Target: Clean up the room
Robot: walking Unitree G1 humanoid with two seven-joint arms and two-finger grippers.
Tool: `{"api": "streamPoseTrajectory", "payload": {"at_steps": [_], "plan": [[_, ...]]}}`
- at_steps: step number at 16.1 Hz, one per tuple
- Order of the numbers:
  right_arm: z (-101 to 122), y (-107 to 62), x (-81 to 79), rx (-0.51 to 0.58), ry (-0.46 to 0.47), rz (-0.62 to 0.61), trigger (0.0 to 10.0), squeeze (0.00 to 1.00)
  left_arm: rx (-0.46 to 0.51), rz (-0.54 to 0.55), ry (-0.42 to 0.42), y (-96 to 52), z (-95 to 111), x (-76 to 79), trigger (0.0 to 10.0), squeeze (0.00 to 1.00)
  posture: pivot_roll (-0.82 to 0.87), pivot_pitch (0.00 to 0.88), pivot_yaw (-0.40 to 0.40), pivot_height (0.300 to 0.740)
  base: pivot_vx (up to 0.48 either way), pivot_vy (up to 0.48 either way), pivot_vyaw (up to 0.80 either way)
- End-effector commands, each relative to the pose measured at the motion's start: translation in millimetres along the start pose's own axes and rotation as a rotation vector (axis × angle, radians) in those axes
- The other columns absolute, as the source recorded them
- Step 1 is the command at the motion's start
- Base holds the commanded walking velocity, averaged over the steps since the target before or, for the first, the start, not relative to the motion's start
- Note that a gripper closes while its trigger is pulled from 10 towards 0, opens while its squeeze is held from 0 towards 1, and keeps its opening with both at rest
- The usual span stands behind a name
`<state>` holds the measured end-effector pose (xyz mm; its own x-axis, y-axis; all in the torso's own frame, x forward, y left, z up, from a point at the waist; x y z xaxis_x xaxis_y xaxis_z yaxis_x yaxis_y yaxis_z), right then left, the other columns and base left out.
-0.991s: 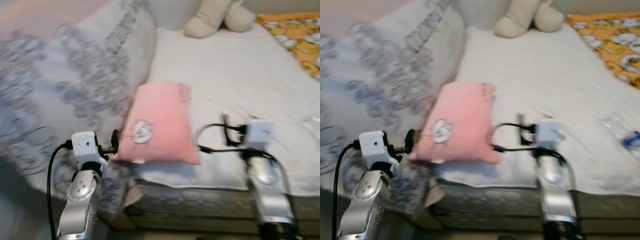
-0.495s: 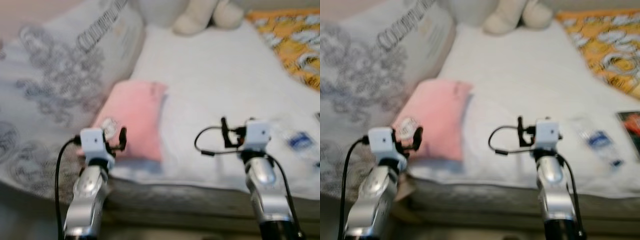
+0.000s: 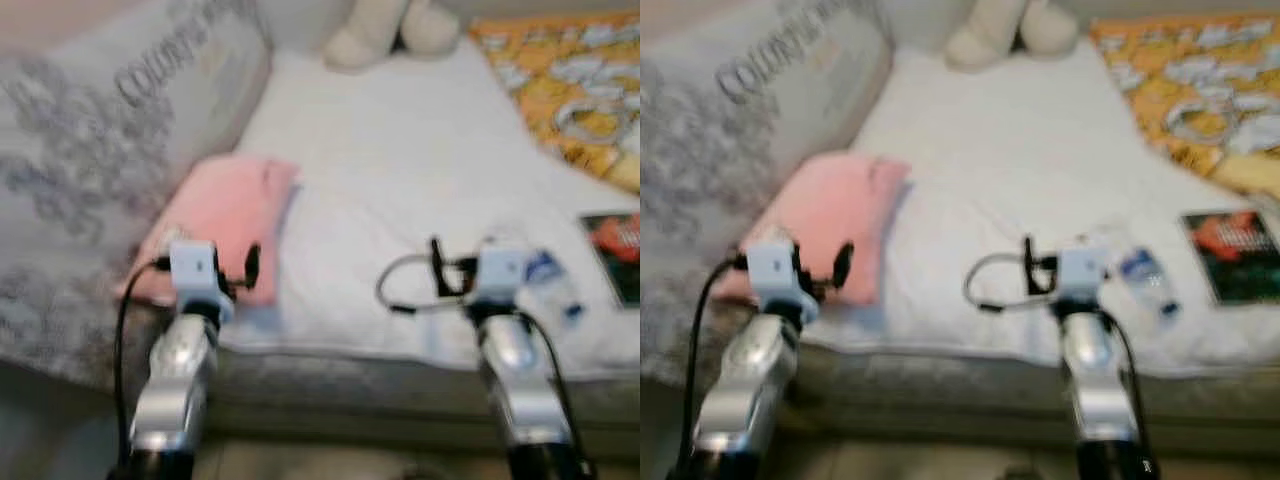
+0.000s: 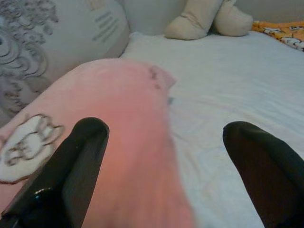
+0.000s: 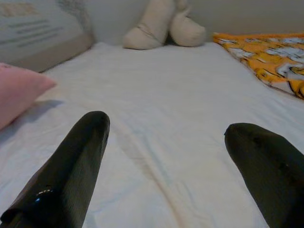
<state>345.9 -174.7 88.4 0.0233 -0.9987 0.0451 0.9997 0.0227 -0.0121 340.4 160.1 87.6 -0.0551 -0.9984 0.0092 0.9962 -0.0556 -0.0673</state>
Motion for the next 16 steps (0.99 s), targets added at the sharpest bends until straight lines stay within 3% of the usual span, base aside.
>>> {"api": "streamPoseTrajectory", "payload": {"at_steps": [1, 16], "plan": [[3.5, 2.1, 1.1, 0.013, -0.015, -0.003, 10.0, 0.00, 0.005, -0.016, 0.006, 2.0, 1.4, 2.9, 10.0, 0.00, -0.19, 0.000, 0.159, 0.740, 0.000, -0.480, 0.00], [5.5, 6.7, 4.9, 0.018, -0.059, 0.007, 10.0, 0.00, -0.008, -0.024, -0.003, 7.1, -3.7, 0.5, 10.0, 0.00, -0.19, 0.000, 0.152, 0.740, 0.000, -0.468, 0.00]]}}
Point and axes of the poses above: a point about 5 cm out from each wrist's last joint towards the gripper, its own y axis pointing out of the wrist towards the gripper, its own z axis along the axis of the wrist's last joint, x = y × z, the point moved 6 cm from there along y, pointing out of the wrist towards the gripper, and after that the axes turned 4 degrees about y, right-handed, at the moved point
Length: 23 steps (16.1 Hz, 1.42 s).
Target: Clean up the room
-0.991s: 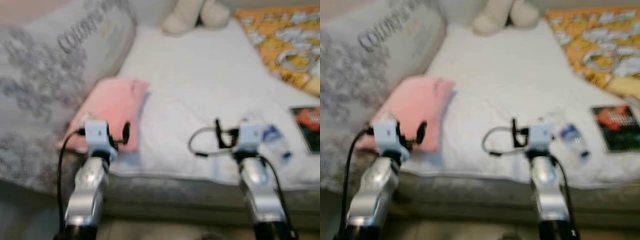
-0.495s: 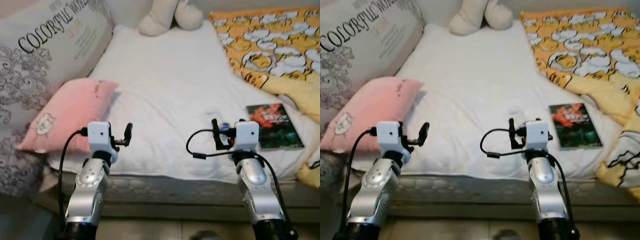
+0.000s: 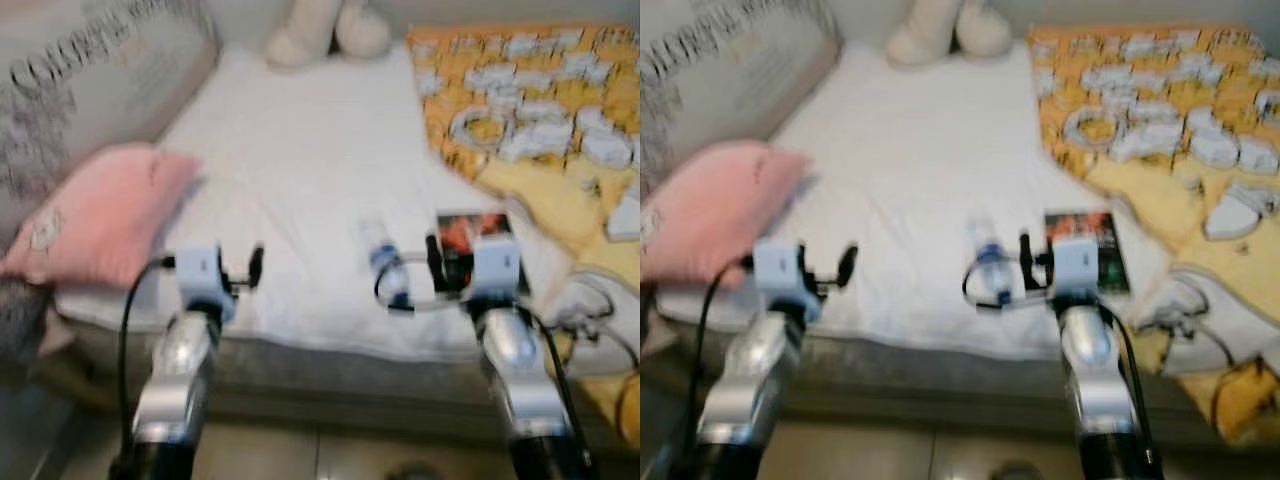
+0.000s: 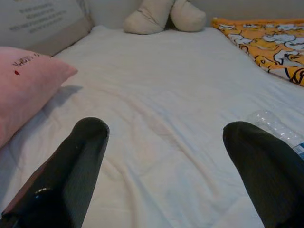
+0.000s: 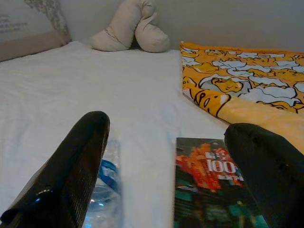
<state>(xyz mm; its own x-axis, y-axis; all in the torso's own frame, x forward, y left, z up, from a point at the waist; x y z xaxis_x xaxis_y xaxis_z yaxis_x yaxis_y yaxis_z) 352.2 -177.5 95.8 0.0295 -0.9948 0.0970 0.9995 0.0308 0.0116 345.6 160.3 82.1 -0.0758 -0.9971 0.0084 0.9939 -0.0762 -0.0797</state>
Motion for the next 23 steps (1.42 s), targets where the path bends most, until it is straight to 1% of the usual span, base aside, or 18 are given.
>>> {"api": "streamPoseTrajectory", "payload": {"at_steps": [1, 4, 6, 7, 8, 9, 10, 12, 13, 14, 16, 19, 22, 23], "plan": [[-3, 0.8, 0.8, -0.009, -0.007, 0.001, 10.0, 0.00, 0.004, -0.005, -0.005, 2.7, 2, 0.4, 10.0, 0.00, -0.19, 0.000, 0.153, 0.740, 0.000, -0.461, 0.00], [-2, 1.0, -1.0, -0.008, -0.008, 0.004, 10.0, 0.00, -0.001, -0.010, -0.002, 4.0, 1, 0.7, 10.0, 0.00, -0.19, 0.000, 0.153, 0.740, 0.000, -0.455, 0.00], [-3, 0.5, -0.7, -0.011, -0.008, 0.001, 10.0, 0.00, 0.005, 0.014, 0.023, 4.0, 1, -3.0, 10.0, 0.00, -0.19, 0.000, 0.157, 0.740, 0.000, 0.000, 0.00], [-3, 0.4, -0.7, -0.011, -0.008, 0.000, 10.0, 0.00, 0.014, -0.004, 0.010, 3.7, 2, -0.4, 10.0, 0.00, -0.19, 0.000, 0.159, 0.740, 0.000, 0.000, 0.00], [-4, 0.5, -1.8, -0.013, -0.008, 0.001, 10.0, 0.00, 0.052, -0.101, 0.005, 1.0, 12, 16.5, 10.0, 0.00, -0.19, 0.000, 0.160, 0.740, 0.480, 0.000, 0.00], [-5, 0.3, -2.2, -0.014, -0.008, 0.001, 10.0, 0.00, 0.050, -0.086, -0.013, 2.1, 12, 15.4, 10.0, 0.00, -0.19, 0.000, 0.160, 0.740, 0.480, 0.000, 0.00], [-5, 0.3, -2.5, -0.016, -0.009, 0.002, 10.0, 0.00, 0.058, -0.079, 0.000, 3.1, 13, 14.2, 10.0, 0.00, -0.19, 0.000, 0.160, 0.740, 0.480, 0.000, 0.00], [-6, -0.2, -2.3, -0.019, -0.009, 0.002, 10.0, 0.00, 0.058, -0.075, -0.005, 4.1, 14, 13.7, 10.0, 0.00, -0.19, 0.000, 0.162, 0.740, 0.472, 0.000, 0.00], [-6, -0.1, -2.4, -0.021, -0.010, 0.004, 10.0, 0.00, 0.055, -0.079, -0.011, 4.1, 13, 14.5, 10.0, 0.00, -0.19, 0.000, 0.161, 0.740, 0.469, 0.000, 0.00], [-6, 0.2, -2.8, -0.022, -0.011, 0.008, 10.0, 0.00, 0.054, -0.105, -0.029, 2.4, 13, 18.7, 10.0, 0.00, -0.19, 0.000, 0.159, 0.740, 0.465, 0.000, 0.00], [-6, 0.6, -3.1, -0.023, -0.011, 0.011, 10.0, 0.00, 0.056, -0.106, -0.031, 2.3, 14, 20.0, 10.0, 0.00, -0.19, 0.000, 0.157, 0.740, 0.465, 0.000, 0.00], [-5, 2.8, -8.3, -0.022, -0.006, 0.031, 10.0, 0.00, 0.054, -0.087, -0.043, 1.7, 13, 16.6, 10.0, 0.00, -0.19, 0.000, 0.155, 0.740, 0.441, 0.000, 0.00], [1, 9.5, -14.3, -0.018, 0.017, 0.062, 10.0, 0.00, 0.053, -0.060, -0.038, 0.0, 12, 10.0, 10.0, 0.00, -0.18, 0.000, 0.152, 0.740, 0.000, 0.000, 0.00], [1, 12.3, -20.1, -0.029, 0.040, 0.084, 10.0, 0.00, 0.052, -0.056, -0.036, -0.9, 12, 9.1, 10.0, 0.00, -0.18, 0.000, 0.151, 0.740, 0.000, 0.000, 0.00]]}}
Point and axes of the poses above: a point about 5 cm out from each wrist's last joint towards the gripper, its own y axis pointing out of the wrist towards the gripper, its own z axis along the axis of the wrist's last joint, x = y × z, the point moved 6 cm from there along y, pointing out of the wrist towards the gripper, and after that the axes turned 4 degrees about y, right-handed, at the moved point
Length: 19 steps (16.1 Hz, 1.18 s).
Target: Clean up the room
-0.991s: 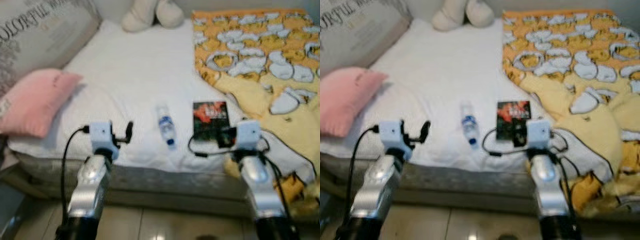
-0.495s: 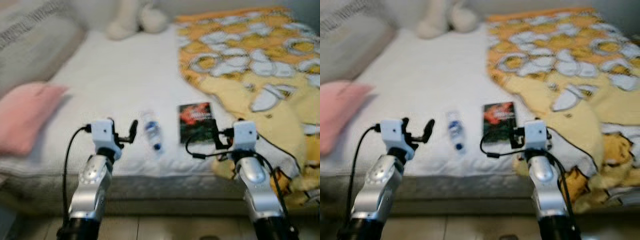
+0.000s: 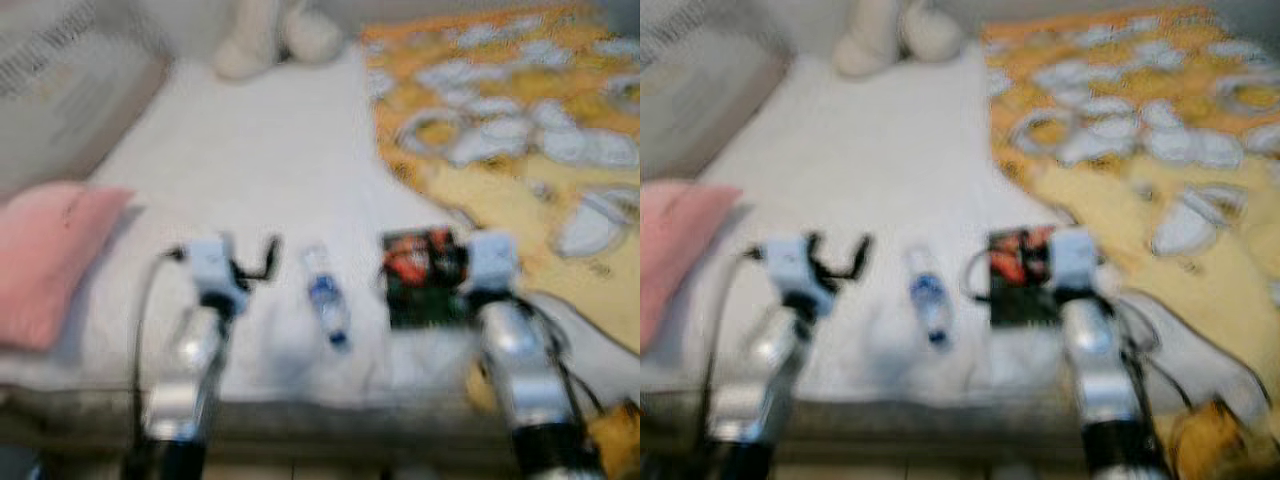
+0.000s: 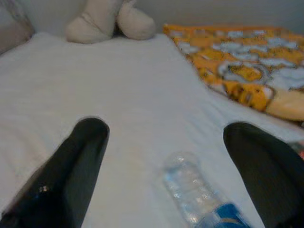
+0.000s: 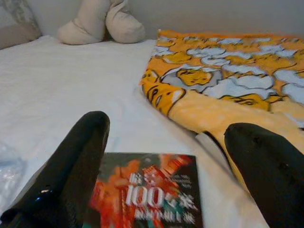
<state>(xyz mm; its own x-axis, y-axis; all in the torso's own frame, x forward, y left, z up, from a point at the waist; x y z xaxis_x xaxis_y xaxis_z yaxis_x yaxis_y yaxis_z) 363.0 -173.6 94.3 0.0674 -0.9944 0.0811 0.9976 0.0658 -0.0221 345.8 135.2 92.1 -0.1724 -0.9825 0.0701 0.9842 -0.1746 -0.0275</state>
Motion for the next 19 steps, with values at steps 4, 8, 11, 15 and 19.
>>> {"api": "streamPoseTrajectory", "payload": {"at_steps": [4, 8, 11, 15, 19], "plan": [[-2, 25.5, -52.6, -0.071, 0.093, 0.162, 10.0, 0.00, -0.018, 0.034, 0.031, -10.6, 0, -14.6, 10.0, 0.00, -0.15, 0.000, 0.170, 0.740, 0.000, 0.000, 0.00], [-12, 50.5, -67.5, -0.170, 0.160, 0.097, 10.0, 0.00, -0.081, 0.008, 0.064, -42.7, -1, -29.4, 10.0, 0.00, -0.01, 0.019, 0.179, 0.740, 0.000, 0.000, 0.00], [-27, 53.0, -74.2, -0.242, 0.121, 0.042, 10.0, 0.00, -0.208, -0.030, 0.114, -97.5, -8, -46.2, 10.0, 0.00, 0.10, 0.089, 0.194, 0.740, 0.000, 0.000, 0.00], [-56, 45.3, -87.2, -0.409, 0.094, 0.040, 10.0, 0.00, -0.246, -0.033, 0.082, -112.3, -7, -33.0, 10.0, 0.00, 0.11, 0.123, 0.172, 0.740, 0.000, 0.000, 0.00], [-69, 39.7, -64.4, -0.460, -0.002, -0.061, 10.0, 0.00, -0.262, -0.030, 0.052, -114.9, -8, -30.0, 10.0, 0.00, 0.09, 0.142, 0.165, 0.740, 0.000, 0.000, 0.00]]}}
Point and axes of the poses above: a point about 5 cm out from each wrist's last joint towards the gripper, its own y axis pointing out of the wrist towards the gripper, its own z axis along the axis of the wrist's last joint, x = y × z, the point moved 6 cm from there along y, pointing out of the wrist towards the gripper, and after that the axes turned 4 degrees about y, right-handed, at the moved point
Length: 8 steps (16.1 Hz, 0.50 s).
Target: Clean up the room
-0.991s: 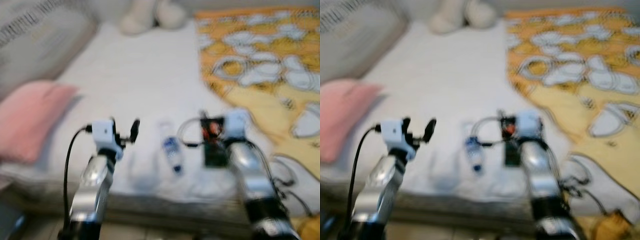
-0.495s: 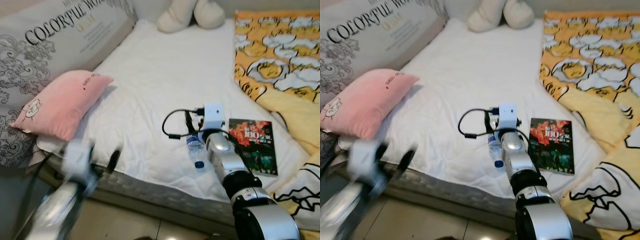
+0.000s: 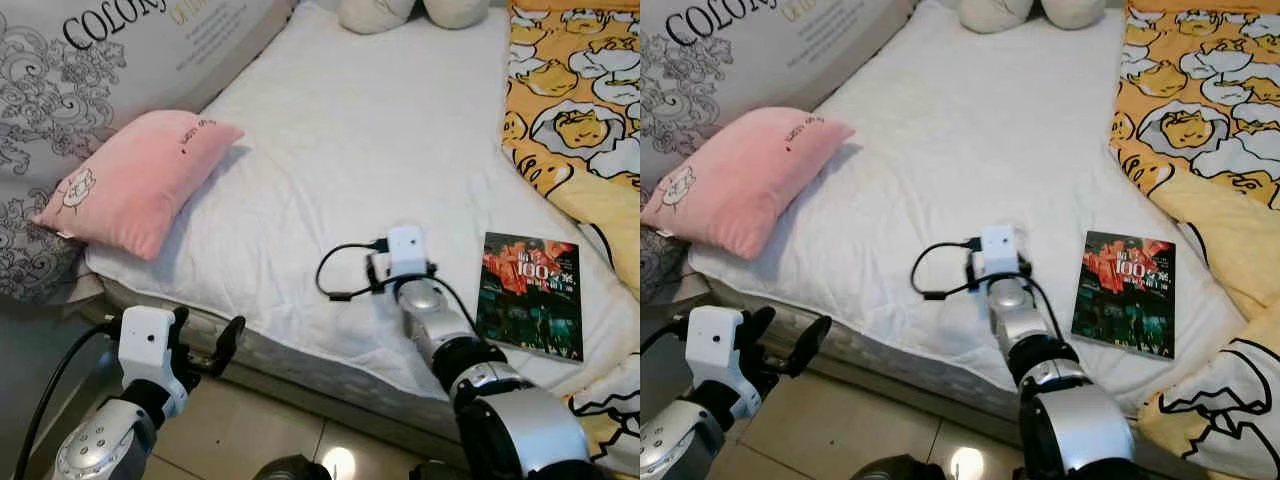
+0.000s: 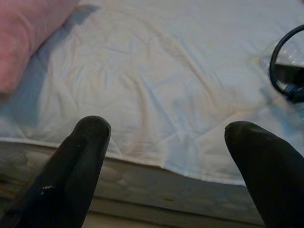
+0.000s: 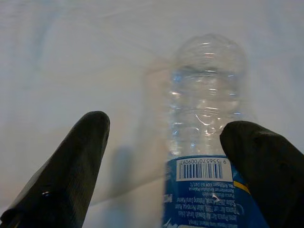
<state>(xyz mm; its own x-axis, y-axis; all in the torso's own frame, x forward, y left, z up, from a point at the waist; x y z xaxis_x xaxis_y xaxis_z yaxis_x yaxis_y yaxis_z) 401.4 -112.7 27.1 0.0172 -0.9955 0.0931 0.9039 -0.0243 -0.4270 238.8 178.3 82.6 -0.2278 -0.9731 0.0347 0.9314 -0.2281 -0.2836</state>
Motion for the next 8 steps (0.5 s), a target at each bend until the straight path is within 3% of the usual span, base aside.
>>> {"api": "streamPoseTrajectory", "payload": {"at_steps": [1, 2, 5, 8], "plan": [[1, 0.1, -2.5, 0.004, -0.033, -0.004, 10.0, 0.00, -0.002, 0.024, 0.005, -3.9, 3, -6.0, 10.0, 0.00, 0.09, 0.156, 0.168, 0.740, 0.000, 0.000, 0.00], [13, 0.4, -4.3, 0.058, -0.046, 0.000, 10.0, 0.00, -0.004, 0.027, 0.006, -4.3, 4, -6.9, 10.0, 0.00, 0.08, 0.164, 0.173, 0.740, 0.000, 0.000, 0.00], [23, 0.3, 1.1, 0.104, -0.027, -0.029, 10.0, 0.00, -0.016, 0.022, 0.004, -3.8, 3, -5.0, 10.0, 0.00, 0.07, 0.172, 0.184, 0.740, 0.000, 0.000, 0.00], [-2, 1.1, 19.5, 0.000, 0.023, -0.076, 10.0, 0.00, -0.019, 0.000, -0.001, 1.4, 3, 0.6, 10.0, 0.00, 0.06, 0.167, 0.188, 0.740, 0.000, 0.000, 0.00]]}}
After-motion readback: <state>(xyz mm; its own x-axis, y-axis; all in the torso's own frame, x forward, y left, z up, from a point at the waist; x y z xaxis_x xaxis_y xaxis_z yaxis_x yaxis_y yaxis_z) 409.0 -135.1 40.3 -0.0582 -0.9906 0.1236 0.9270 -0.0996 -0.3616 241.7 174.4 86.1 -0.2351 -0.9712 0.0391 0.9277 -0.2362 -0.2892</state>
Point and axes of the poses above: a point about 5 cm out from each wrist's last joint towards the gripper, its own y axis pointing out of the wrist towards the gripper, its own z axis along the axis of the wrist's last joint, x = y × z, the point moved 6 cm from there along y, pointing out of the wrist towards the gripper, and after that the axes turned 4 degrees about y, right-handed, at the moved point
